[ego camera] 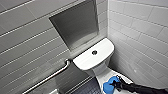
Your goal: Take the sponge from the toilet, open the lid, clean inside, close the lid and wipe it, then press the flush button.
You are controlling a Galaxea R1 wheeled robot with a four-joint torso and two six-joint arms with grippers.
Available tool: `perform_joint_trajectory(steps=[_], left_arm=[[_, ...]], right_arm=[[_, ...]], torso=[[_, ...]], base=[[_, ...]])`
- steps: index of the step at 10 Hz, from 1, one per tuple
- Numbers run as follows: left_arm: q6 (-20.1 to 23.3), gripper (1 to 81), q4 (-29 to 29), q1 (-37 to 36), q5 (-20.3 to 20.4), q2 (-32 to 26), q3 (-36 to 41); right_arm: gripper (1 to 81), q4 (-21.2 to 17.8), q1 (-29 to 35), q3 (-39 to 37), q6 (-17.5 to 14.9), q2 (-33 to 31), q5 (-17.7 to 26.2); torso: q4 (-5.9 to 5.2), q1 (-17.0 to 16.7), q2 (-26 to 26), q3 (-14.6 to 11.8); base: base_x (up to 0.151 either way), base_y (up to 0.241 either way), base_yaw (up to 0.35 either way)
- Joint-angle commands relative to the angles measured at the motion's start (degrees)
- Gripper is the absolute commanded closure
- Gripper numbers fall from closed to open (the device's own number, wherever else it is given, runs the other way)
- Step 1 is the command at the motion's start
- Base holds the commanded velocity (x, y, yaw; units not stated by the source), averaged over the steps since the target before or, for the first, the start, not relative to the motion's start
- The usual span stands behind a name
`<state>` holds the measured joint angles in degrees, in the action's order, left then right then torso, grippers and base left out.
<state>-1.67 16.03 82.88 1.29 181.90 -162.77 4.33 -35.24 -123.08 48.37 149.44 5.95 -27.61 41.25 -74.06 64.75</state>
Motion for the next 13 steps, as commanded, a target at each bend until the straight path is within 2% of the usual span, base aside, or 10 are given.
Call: perform_joint_trajectory(steps=[1, 2, 3, 4, 5, 7, 8, 13], left_arm=[[0.2, 1.0, -0.6, 1.4, -4.8, -0.9, -0.4], [0.2, 1.0, -0.6, 1.4, -4.8, -0.9, -0.1], [0.2, 1.0, -0.6, 1.4, -4.8, -0.9, 0.0], [0.2, 1.0, -0.6, 1.4, -4.8, -0.8, 0.0], [0.2, 1.0, -0.6, 1.4, -4.8, -0.8, 0.4], [0.2, 1.0, -0.6, 1.4, -4.8, -0.8, 0.7], [0.2, 1.0, -0.7, 1.4, -4.8, -0.9, 0.7], [0.2, 1.0, -0.7, 1.3, -4.1, -0.8, 0.7]], right_arm=[[81.1, 1.1, -0.1, -2.5, 6.1, -2.6, -8.8], [81.1, 3.0, -2.1, 3.8, 5.6, -6.3, -12.0], [81.1, 7.2, -4.5, 8.4, 5.6, -9.3, -15.5], [81.1, 9.8, -7.1, 11.9, 5.5, -11.8, -17.3], [81.1, 11.0, -9.2, 15.0, 5.1, -13.8, -20.0], [81.1, 11.0, -13.0, 20.3, 3.1, -17.6, -23.9], [81.1, 10.8, -15.2, 22.2, 3.1, -19.9, -26.9], [81.1, 10.2, -22.0, 27.5, 2.3, -27.1, -34.4]], torso=[[0.00, 0.0, 0.0, 0.0], [0.00, 0.0, 0.0, 0.0], [0.00, -0.1, 0.0, 0.0], [0.00, -0.1, 0.0, 0.0], [0.00, -0.1, 0.0, 0.0], [-0.02, -0.1, 0.0, 0.0], [-0.05, -0.1, 0.0, 0.0], [-0.05, 0.0, 0.0, 0.0]], base=[[0.000, 0.000, 0.000], [0.000, 0.000, 0.000], [0.000, 0.000, 0.000], [0.000, 0.000, 0.000], [0.000, 0.000, 0.000], [0.000, 0.000, 0.000], [0.000, 0.000, 0.000], [0.000, 0.000, 0.000]])
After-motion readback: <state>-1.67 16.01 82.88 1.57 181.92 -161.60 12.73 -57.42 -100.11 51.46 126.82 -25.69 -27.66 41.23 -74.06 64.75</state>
